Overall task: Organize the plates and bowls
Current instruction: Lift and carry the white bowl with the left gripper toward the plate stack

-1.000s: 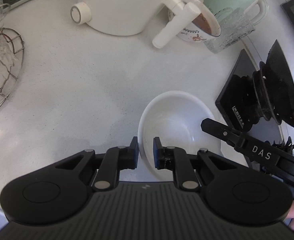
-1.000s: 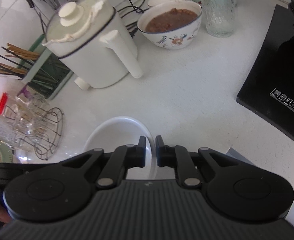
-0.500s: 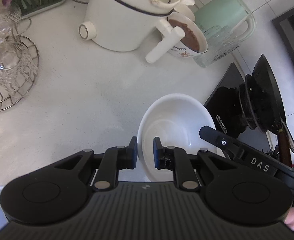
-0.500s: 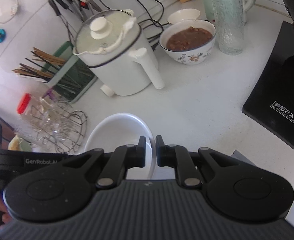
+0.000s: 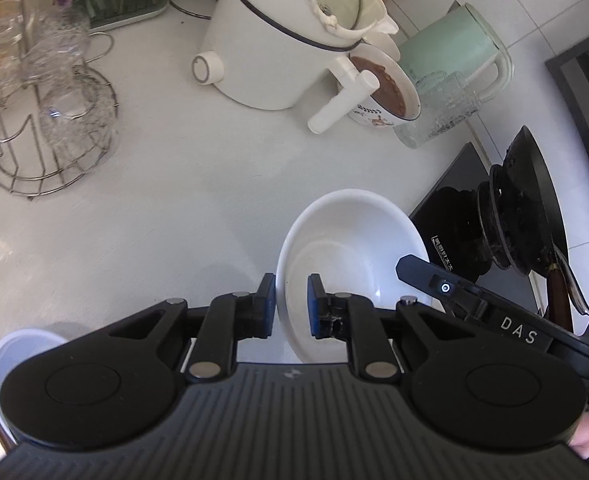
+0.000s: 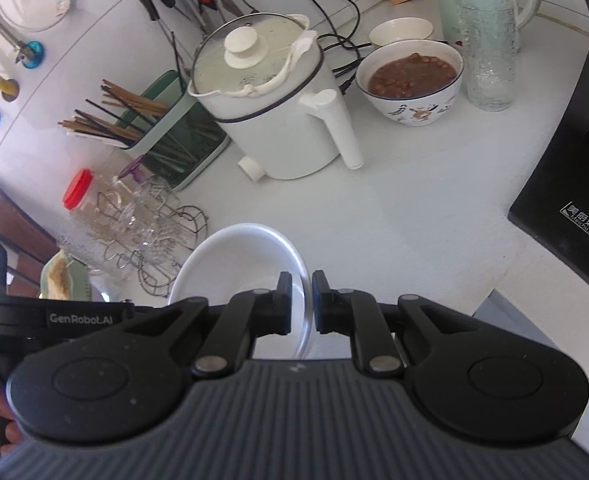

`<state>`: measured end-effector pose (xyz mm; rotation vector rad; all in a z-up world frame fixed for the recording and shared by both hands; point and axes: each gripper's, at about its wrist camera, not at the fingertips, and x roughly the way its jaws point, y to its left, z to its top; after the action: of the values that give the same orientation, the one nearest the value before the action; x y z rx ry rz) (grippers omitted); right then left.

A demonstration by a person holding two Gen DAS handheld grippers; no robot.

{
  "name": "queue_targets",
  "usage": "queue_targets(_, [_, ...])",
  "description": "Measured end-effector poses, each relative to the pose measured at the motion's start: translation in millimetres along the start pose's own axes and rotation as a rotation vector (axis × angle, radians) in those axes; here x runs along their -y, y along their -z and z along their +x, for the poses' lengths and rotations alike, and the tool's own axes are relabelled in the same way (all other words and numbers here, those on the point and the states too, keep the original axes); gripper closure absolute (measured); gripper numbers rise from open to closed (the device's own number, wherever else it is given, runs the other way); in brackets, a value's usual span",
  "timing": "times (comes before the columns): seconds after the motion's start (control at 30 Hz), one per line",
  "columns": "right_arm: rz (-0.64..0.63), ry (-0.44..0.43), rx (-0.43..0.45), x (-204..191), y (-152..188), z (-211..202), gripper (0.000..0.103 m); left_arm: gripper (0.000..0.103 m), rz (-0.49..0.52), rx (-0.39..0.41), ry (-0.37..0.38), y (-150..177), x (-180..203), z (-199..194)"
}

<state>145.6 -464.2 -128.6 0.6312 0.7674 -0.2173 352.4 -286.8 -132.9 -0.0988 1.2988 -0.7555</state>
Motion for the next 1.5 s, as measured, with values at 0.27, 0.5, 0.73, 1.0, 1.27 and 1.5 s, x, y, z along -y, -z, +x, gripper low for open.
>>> queue_targets(0.27, [-0.047,-0.035,-0.013,-21.3,9.4,-1.8,0.089,0.086,-0.031,0.034,-0.016,13.1,-16.0,-24.4])
queue_targets(0.5, [-0.088,-0.049,-0.012,-41.7,23.2,-1.7,0.088,0.086,-0.036,0.050,-0.049,26.9,-29.2,-42.1])
queue_targets(0.73, [-0.115,-0.071,-0.042,-59.7,36.8,6.4,0.088,0.086,-0.077,0.073,-0.067,44.9,-51.6,-59.8])
queue_targets(1.0, [-0.164,-0.111,-0.071,-88.1,48.3,16.3,0.088,0.086,-0.147,0.143,-0.084,58.2,-83.3,-89.7])
queue_targets(1.27, [-0.238,-0.152,-0.112,-120.0,57.8,27.8,0.088,0.086,-0.184,0.203,-0.093,75.4,-115.5,-115.6])
queue_targets(1.5, [-0.237,-0.185,-0.184,-138.4,72.1,48.1,0.088,0.086,-0.244,0.224,-0.127,97.4,-146.9,-124.8])
